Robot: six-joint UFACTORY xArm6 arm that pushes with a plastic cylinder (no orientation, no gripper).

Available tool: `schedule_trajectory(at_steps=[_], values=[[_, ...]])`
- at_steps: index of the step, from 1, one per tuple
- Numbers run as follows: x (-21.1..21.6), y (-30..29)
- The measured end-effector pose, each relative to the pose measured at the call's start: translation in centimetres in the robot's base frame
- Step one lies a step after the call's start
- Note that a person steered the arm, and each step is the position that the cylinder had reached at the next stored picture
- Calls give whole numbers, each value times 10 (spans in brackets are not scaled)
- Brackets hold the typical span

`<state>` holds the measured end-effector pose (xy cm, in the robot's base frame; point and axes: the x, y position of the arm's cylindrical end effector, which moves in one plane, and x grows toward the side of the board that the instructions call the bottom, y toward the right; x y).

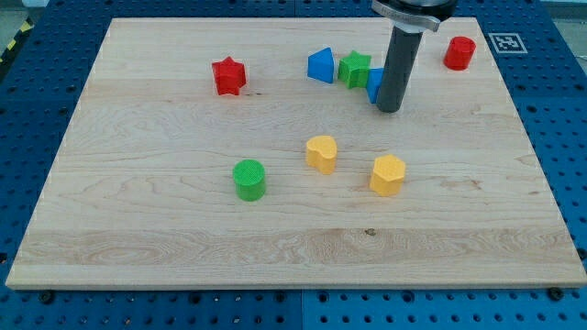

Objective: Point your arm towards bottom center

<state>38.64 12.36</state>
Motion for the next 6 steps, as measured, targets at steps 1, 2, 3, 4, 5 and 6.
schedule_trajectory(at_steps=[1, 2, 3, 4, 5, 6], values=[[32, 16], [72, 53], [126, 68], [182, 50], [201, -18], [200, -104]])
